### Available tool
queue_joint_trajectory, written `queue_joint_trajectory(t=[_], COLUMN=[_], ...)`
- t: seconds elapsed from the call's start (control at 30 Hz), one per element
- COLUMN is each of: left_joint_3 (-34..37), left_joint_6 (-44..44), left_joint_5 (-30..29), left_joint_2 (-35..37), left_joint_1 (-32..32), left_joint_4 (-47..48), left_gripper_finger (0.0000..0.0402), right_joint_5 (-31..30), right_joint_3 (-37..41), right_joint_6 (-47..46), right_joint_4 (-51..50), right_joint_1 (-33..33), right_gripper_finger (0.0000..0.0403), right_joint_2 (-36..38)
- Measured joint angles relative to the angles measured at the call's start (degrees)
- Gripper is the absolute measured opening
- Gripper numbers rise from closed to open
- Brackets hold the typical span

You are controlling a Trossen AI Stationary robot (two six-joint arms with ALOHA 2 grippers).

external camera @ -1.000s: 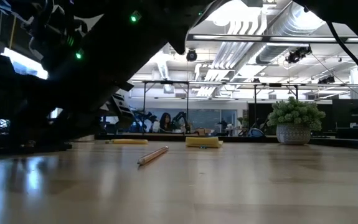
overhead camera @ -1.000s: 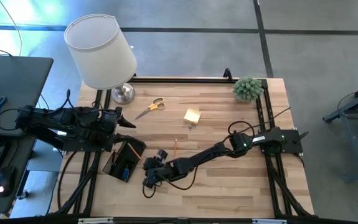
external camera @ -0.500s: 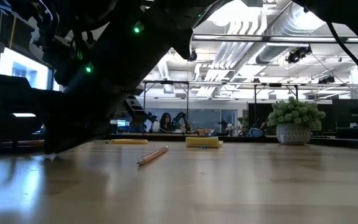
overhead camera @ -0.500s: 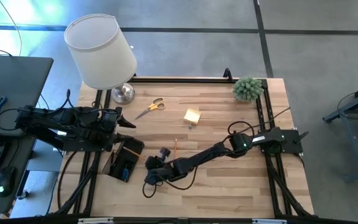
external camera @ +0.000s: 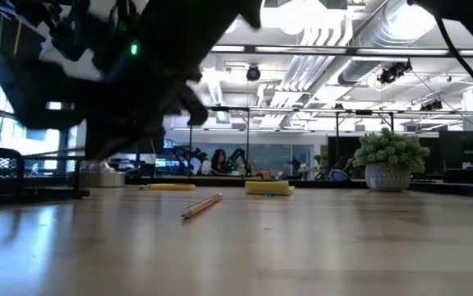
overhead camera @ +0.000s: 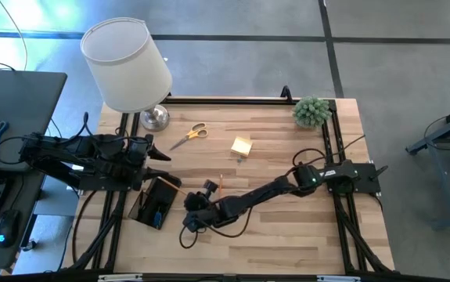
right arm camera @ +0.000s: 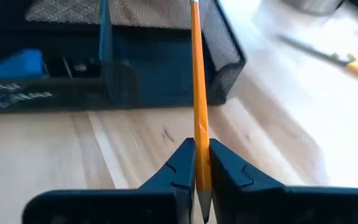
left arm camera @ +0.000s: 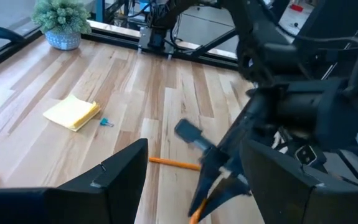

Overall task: Pick and place office supplies into organizer
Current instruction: Put the yellow pencil into the black desk organizer

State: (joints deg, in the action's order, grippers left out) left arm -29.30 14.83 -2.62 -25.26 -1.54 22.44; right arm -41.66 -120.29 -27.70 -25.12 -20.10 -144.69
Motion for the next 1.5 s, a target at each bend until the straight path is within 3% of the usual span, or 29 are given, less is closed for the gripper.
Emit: queue_joint_trajectory(t=[0.2,0.4,0.57,0.73,1.03,1.27,1.5], left_joint_3=[0.0,0.0,0.0,1.62,3.45,3.48,3.46], left_joint_6=[-1.12,-5.74,-8.43,-5.47,0.47,7.22,9.64], left_joint_5=[-0.45,0.07,4.01,3.15,2.33,-0.93,1.0], left_joint_2=[0.04,0.32,0.25,-3.81,-14.64,-24.46,-32.77], left_joint_1=[0.0,0.01,0.02,0.0,0.0,0.02,0.02], left_joint_4=[-4.2,-12.63,-19.56,-25.87,-41.12,-55.38,-66.5], left_gripper_finger=[0.0245,0.0245,0.0245,0.0245,0.0245,0.0245,0.0245], right_joint_5=[-6.18,-22.49,-34.2,-44.32,-48.36,-48.09,-46.15], right_joint_3=[0.01,0.02,0.0,0.0,0.0,0.0,0.0], right_joint_6=[0.05,-4.76,-14.5,-15.18,-14.28,-13.79,-13.44], right_joint_4=[-8.23,-19.26,-30.76,-32.86,-32.91,-32.9,-32.92], right_joint_1=[-3.08,-8.46,-13.0,-15.12,-13.84,-12.31,-11.48], right_gripper_finger=[0.0011,0.0007,0.0009,0.0007,0.001,0.001,0.0007], right_joint_2=[5.03,10.58,14.06,14.71,14.71,14.71,14.71])
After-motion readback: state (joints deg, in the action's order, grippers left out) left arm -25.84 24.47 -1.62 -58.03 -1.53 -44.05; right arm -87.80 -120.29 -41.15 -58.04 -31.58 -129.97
